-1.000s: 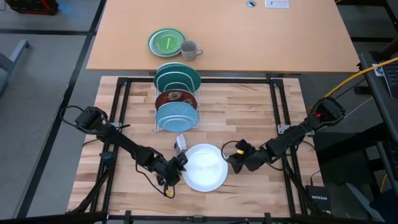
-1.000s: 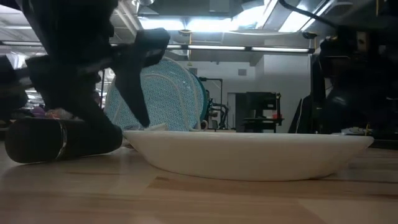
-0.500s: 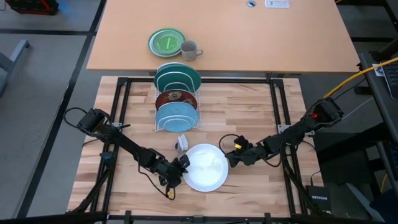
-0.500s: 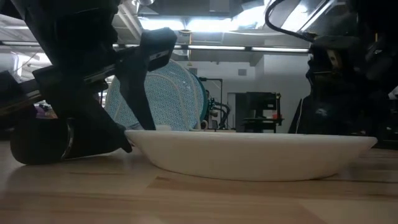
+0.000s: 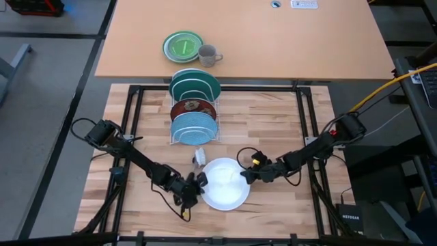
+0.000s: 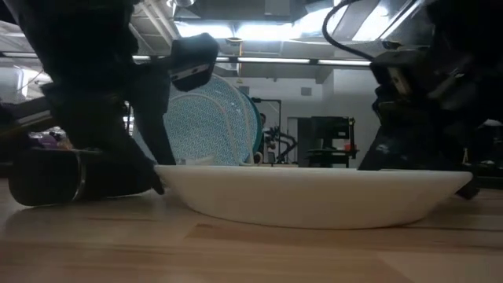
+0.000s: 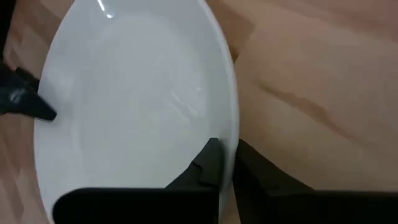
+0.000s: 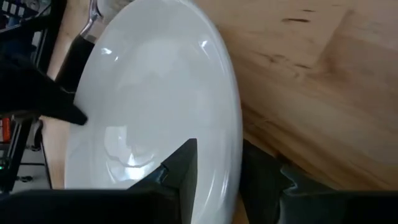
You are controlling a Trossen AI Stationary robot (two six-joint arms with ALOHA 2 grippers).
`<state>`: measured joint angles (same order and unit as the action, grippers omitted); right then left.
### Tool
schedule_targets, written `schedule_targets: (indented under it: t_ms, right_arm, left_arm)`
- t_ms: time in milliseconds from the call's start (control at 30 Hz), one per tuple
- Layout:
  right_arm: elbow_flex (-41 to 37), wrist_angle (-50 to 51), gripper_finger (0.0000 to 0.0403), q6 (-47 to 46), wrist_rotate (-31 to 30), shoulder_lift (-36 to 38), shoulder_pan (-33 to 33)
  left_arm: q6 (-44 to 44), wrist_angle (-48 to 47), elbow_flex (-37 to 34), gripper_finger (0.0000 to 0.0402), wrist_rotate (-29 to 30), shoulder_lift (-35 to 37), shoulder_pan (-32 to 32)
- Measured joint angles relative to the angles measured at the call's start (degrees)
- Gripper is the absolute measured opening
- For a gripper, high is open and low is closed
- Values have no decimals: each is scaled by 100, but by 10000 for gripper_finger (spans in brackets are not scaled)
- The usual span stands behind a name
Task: Sort dishes
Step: Put the white plate into the white dish rack
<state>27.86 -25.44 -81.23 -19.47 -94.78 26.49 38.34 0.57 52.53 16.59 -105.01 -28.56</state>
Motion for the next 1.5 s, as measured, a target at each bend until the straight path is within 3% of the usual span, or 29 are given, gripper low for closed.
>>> schedule_targets:
  t_ms: [367,800,1500]
  right_arm:
    - [583,324,108,-134,470,-234,-1]
    - [616,386,108,-101,1085,-221,5]
    - [618,379,108,1681,1585,-203,12]
  left_arm:
    - [-17,82,-4,6,-158,0,-13]
    - [-34,36,-2,6,-115,-4,-13]
    - [-65,16,-2,6,-108,-4,-13]
